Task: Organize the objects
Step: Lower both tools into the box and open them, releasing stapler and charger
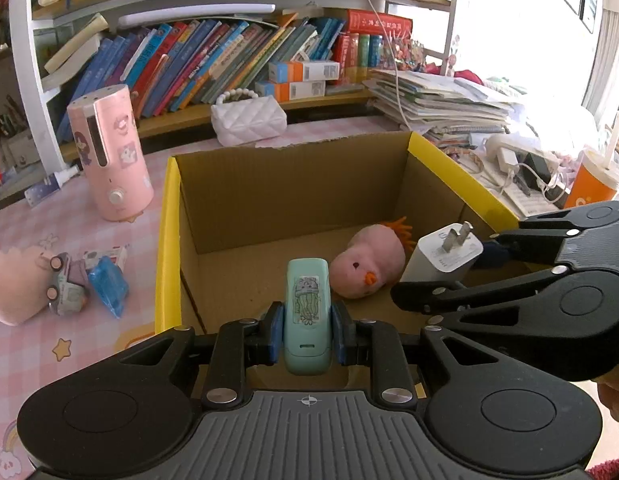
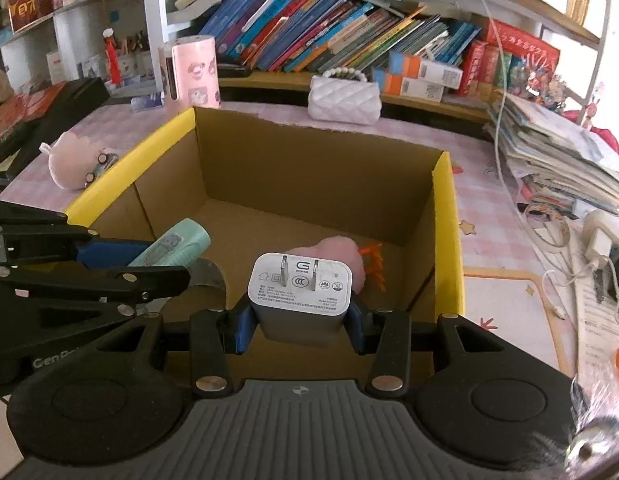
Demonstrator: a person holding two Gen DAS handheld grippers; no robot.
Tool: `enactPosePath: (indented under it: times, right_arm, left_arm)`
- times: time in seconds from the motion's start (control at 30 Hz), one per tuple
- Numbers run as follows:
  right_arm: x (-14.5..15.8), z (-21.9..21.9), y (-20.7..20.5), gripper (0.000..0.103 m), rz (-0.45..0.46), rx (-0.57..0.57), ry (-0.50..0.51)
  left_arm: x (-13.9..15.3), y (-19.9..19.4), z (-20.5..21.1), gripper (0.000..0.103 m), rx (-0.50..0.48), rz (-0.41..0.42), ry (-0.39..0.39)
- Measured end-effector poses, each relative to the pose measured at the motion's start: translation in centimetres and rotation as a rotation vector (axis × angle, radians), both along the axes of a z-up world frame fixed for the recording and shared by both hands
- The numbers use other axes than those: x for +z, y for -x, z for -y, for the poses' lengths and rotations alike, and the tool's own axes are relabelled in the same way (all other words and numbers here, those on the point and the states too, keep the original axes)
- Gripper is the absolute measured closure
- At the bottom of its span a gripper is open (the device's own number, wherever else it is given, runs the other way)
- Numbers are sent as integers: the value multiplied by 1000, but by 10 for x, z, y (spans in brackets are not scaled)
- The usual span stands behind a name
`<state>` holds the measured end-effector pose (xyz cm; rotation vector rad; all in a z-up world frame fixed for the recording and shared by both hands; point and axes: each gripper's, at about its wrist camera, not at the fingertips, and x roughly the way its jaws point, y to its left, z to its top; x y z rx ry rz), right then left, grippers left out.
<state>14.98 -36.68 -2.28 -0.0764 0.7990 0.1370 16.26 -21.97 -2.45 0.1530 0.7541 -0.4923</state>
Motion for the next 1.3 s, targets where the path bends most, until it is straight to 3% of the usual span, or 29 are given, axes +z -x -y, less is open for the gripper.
enactPosePath:
  times: [0.5, 0.97, 1.17, 1.3]
  right_arm:
    - [-14, 0, -24, 61, -96, 45, -9]
    - [-15, 0, -25, 61, -95, 42, -14]
    - [-7, 2, -16, 60, -58, 12, -42]
    - [4, 3, -7, 61, 0, -13, -48]
  left_arm:
    - [-1, 0, 1, 80, -1, -1, -6]
    - [0, 1, 0, 80, 3, 10, 7]
    - [5, 7, -5, 73, 7, 29, 36]
    - [9, 14, -8, 54, 30, 64, 31]
